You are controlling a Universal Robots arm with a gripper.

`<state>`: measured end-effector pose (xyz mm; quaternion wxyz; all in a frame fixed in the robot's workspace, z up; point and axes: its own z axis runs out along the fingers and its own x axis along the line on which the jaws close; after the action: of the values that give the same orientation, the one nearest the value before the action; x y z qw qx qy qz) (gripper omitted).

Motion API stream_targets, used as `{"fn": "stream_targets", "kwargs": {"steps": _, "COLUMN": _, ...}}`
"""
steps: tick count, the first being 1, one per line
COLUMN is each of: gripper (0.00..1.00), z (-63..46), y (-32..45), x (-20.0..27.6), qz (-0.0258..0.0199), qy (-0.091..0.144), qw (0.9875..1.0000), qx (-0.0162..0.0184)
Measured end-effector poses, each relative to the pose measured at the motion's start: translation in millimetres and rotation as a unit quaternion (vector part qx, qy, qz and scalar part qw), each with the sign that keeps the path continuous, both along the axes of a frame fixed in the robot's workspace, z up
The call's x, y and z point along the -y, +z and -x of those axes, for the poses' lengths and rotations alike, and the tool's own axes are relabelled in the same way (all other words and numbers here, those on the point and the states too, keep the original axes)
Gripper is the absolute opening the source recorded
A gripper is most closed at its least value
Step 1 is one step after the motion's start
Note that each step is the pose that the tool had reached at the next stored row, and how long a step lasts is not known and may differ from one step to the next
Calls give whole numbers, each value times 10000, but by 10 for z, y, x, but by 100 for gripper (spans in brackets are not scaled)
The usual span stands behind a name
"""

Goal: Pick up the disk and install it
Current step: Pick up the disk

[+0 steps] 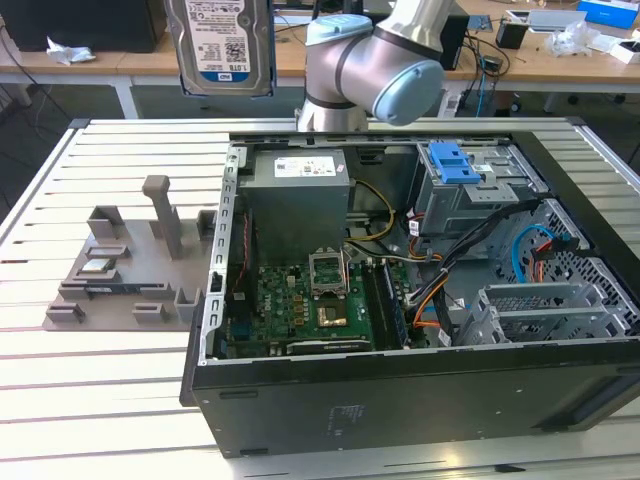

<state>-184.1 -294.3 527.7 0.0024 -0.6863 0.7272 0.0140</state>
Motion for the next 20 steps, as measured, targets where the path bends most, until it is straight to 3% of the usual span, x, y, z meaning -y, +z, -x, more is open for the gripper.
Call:
{"fn": "stream_targets", "kwargs": {"steps": 8, "gripper": 37, "z": -200, "y": 0, "x": 0, "qz": 0, "qy": -1, "qw": 10000, "qx": -1}}
{"fn": "stream_targets", "kwargs": {"steps": 20, "gripper": 37, "z": -589, "y": 0, "x": 0, "qz": 0, "qy": 0, "qw": 10000, "qx": -4}}
